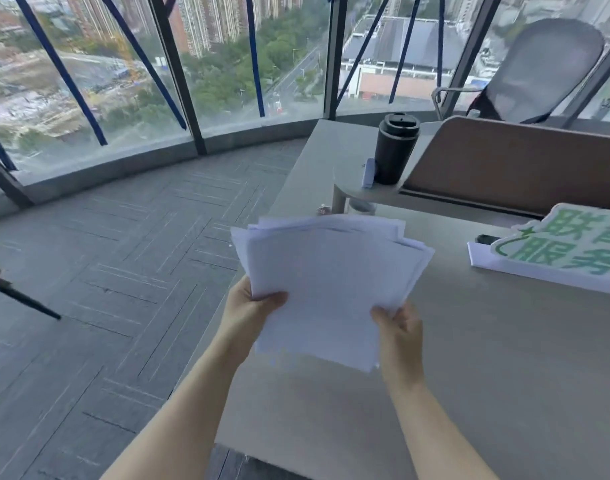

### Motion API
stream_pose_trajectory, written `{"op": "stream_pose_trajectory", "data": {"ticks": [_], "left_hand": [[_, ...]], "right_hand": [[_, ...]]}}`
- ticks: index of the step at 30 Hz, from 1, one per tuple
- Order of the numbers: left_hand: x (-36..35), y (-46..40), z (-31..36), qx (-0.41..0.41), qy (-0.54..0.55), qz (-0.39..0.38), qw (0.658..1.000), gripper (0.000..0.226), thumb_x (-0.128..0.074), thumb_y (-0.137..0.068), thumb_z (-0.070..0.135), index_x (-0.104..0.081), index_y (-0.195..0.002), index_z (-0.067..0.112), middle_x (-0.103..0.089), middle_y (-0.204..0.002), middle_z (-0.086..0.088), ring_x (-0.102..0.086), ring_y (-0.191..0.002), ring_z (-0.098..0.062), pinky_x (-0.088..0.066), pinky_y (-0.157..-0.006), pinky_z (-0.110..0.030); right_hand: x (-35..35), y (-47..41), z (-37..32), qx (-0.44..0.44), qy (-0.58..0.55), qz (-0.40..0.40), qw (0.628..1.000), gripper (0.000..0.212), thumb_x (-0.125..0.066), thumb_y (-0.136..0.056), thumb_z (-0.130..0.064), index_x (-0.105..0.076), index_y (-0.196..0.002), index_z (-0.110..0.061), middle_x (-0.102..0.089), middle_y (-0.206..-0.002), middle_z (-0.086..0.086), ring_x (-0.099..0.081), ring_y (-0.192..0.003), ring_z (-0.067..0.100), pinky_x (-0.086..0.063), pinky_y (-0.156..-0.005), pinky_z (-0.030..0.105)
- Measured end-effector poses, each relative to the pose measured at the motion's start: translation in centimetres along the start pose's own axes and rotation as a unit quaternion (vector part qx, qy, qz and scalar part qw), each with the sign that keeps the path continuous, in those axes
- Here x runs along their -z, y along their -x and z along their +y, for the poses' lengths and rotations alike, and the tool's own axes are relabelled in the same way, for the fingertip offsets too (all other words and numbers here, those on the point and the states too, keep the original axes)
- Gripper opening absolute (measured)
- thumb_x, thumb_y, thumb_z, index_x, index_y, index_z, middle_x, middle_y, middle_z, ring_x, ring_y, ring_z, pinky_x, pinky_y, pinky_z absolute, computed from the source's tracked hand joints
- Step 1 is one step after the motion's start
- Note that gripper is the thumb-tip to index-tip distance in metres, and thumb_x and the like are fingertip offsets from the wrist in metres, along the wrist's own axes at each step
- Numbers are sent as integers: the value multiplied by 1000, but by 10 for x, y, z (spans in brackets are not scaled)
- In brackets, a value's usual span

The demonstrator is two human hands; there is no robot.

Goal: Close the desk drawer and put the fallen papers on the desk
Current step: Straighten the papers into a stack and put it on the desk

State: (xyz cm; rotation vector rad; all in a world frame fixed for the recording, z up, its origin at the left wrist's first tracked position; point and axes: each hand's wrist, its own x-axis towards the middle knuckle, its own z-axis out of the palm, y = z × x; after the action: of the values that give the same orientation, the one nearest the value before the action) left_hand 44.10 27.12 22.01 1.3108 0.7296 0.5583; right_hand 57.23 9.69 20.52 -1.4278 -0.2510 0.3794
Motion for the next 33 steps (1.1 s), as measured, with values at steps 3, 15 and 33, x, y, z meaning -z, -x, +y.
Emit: {"op": "stream_pose_trajectory", "data": {"ticks": [3,15,33], "left_hand": [[6,-20,-3,-3,-10,-16,1000,55,-77,-63,6,-60,-115,14,-75,-101,-2,-73,-91,-17,-59,-72,-31],[26,-104,-33,68,-176,62,980,16,-64,-75,2,-55,-85,-7,-52,-69,-3,-43,-61,-18,-33,-55,-30],[52,-177,-89,145,-485,80,859,48,-62,-79,24,-49,-124,13,-56,-121,-11,-53,-113,-33,-43,-76,-39]], "right_hand": [[-9,-14,3,-27,41,-38,998,41,-54,-73,-3,-62,-112,-12,-74,-94,-3,-69,-85,10,-54,-71,25],[-67,-69,35,-124,223,21,967,19,-57,-84,-6,-62,-101,-12,-68,-88,1,-64,-79,20,-46,-63,28],[-126,-125,97,-248,534,-5,809,38,-48,-79,-16,-40,-116,-19,-65,-96,5,-63,-79,29,-44,-63,32]]}}
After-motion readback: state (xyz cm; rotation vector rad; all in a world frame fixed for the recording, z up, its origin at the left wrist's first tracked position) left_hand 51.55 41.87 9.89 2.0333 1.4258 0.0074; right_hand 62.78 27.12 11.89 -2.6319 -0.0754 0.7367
